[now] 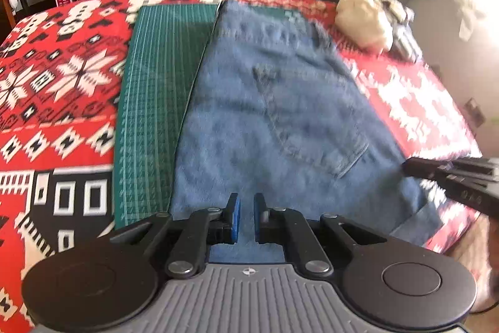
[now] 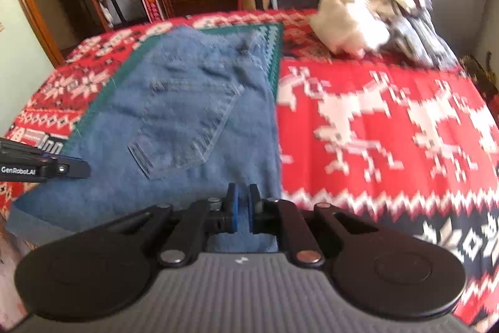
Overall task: Fold clothes
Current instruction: 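Pull the hem with both tools to straighten the folded shorts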
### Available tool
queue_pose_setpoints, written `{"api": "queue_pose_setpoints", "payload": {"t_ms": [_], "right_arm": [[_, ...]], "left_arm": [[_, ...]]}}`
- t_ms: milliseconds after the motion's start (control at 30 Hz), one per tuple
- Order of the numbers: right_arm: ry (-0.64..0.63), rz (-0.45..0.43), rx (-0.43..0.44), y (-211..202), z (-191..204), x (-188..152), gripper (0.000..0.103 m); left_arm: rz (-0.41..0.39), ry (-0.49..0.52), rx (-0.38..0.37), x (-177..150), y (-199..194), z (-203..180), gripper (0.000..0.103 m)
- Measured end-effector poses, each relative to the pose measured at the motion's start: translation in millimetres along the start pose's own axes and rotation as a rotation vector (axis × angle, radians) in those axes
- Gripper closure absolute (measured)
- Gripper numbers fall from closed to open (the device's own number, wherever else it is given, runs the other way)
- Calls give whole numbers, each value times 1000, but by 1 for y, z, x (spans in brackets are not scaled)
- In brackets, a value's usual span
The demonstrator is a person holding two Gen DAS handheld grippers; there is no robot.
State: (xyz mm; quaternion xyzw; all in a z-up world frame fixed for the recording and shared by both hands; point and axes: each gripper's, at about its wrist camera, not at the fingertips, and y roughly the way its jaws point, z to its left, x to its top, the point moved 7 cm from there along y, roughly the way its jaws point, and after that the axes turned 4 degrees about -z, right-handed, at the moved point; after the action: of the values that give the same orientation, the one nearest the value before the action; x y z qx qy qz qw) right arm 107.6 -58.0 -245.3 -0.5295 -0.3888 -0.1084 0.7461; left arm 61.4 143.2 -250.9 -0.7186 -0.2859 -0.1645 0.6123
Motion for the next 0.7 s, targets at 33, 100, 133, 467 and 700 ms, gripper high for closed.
{"api": "queue_pose_setpoints", "payload": {"t_ms": [33,100,133,467,700], "right_arm": [[-17,-13,-1,3,4,6,96],[-26,-27,8,12,11,13,96],[-26,-30,13,16,13,15,96],[35,-44,1,41,-7,11,103],[51,-45,-52,37,-20,13,100]], "left_arm": [[-13,3,3,6,1,-2,96],[-34,7,8,16,6,-7,96],[-40,6,12,20,10,-8,96],[-37,37,66,20,34,7,97],[-39,-22,53,24,27,18,97]]}}
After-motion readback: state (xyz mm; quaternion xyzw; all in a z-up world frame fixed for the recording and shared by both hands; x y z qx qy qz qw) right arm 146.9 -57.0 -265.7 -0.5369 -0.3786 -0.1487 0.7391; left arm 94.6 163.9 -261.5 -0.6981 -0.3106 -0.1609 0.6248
